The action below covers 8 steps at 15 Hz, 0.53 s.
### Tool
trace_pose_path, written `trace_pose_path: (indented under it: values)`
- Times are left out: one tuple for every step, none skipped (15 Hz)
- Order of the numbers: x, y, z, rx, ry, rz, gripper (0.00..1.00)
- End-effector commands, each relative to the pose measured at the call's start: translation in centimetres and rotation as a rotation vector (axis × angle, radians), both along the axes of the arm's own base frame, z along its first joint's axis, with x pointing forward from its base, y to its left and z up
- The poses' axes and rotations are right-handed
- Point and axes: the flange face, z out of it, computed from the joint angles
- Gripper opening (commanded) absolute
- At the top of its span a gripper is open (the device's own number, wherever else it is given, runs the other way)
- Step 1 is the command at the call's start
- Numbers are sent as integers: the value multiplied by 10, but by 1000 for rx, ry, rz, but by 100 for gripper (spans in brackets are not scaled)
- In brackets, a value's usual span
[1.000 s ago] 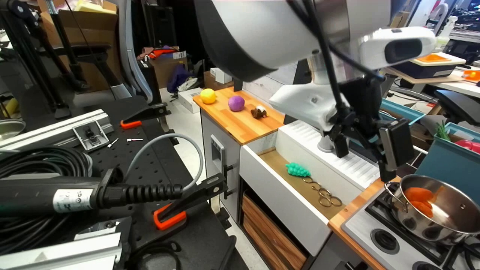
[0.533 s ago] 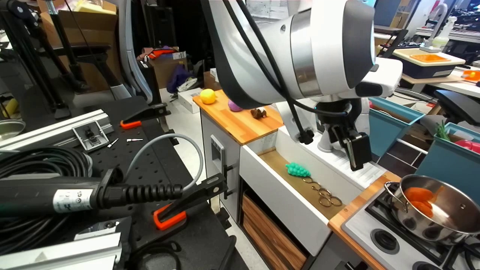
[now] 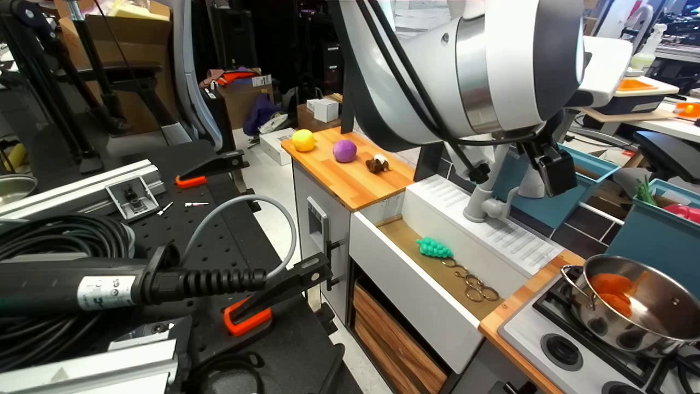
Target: Move the tap nozzle to the left
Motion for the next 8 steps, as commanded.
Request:
trace_pose_path:
  values:
    - [8, 0, -23, 33, -68, 7, 100]
    - [9, 2, -29, 34, -64, 9, 100]
    - [8, 4, -36, 31, -60, 21, 100]
    - [9, 6, -42, 25, -58, 31, 100]
    - [10, 9, -48, 13, -55, 47, 100]
    - [11, 10, -52, 7, -51, 56, 100]
    - [13, 12, -56, -2, -53, 66, 100]
    - [16, 13, -58, -18, -55, 79, 100]
